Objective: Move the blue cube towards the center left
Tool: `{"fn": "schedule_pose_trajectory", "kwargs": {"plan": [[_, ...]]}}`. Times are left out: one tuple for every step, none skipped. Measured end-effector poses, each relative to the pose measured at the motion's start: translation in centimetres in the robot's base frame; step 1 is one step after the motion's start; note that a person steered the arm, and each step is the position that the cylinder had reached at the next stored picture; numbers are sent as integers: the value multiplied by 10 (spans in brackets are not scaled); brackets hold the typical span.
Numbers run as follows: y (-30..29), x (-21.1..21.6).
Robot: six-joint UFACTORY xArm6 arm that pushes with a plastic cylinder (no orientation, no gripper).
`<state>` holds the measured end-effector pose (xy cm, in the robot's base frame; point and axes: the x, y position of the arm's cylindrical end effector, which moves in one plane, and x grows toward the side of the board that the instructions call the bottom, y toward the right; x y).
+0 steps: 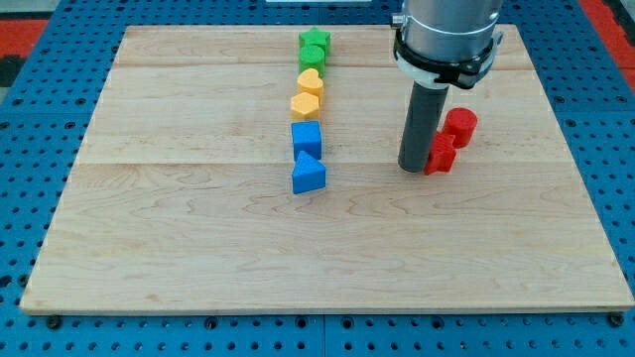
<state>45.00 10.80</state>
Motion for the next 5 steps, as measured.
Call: {"fn": "schedule_pose_trajectory", "kwargs": {"plan": [[7,-7],[10,-14],[-22,-3],[-50,11],[-49,10]]}}
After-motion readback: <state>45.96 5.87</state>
